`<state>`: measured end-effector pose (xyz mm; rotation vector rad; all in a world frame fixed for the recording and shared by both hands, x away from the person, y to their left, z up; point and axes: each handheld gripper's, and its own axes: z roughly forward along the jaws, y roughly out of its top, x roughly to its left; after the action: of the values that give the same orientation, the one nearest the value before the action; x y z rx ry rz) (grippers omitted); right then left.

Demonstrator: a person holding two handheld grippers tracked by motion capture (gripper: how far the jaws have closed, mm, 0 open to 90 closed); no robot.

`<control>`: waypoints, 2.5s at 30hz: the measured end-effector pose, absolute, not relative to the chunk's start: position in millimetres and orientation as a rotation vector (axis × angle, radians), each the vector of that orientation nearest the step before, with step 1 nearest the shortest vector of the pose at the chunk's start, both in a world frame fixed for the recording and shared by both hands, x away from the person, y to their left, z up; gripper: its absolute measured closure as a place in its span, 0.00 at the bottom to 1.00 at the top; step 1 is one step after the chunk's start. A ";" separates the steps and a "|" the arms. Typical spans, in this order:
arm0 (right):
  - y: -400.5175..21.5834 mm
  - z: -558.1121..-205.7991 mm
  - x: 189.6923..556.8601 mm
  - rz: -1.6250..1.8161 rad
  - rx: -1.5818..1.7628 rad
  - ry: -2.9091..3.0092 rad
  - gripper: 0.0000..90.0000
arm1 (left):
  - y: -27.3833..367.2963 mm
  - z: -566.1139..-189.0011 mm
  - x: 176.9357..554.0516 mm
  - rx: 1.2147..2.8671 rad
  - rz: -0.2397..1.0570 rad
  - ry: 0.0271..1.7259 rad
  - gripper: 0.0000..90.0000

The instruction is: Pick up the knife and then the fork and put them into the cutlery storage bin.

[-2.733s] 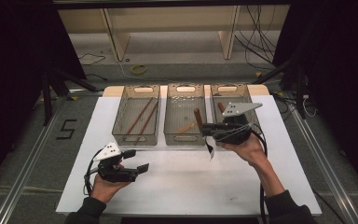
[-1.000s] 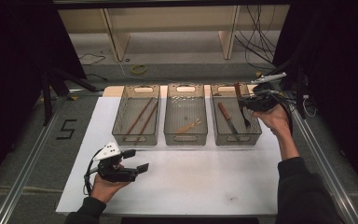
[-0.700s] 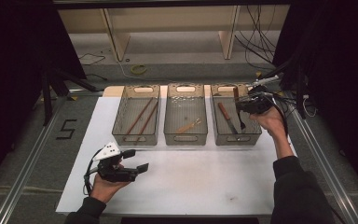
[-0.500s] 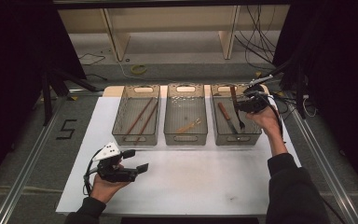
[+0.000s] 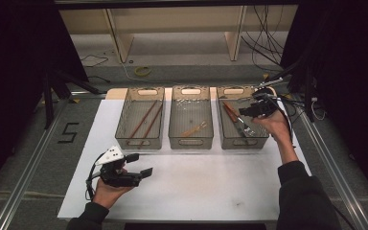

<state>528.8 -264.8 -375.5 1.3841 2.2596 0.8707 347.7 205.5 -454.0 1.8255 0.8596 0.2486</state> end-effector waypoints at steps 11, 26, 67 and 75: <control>-265.6 -364.9 508.3 1.053 1.375 2.236 0.32 | 205.3 -454.0 347.7 1.823 0.248 0.860 0.18; -242.9 -358.8 448.8 1.279 1.229 2.242 0.28 | 204.7 -454.2 347.7 1.827 0.245 0.860 0.18; -239.2 -432.3 324.8 1.474 1.138 2.206 0.25 | 205.7 -454.3 346.8 1.830 0.226 0.859 0.18; -242.2 -433.5 324.6 1.496 1.142 2.172 0.25 | 206.0 -454.2 346.7 1.827 0.227 0.861 0.18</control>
<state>324.6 -242.2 -433.5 1.1421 2.1719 1.4960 346.7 206.0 -454.2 1.8273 0.8610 0.2269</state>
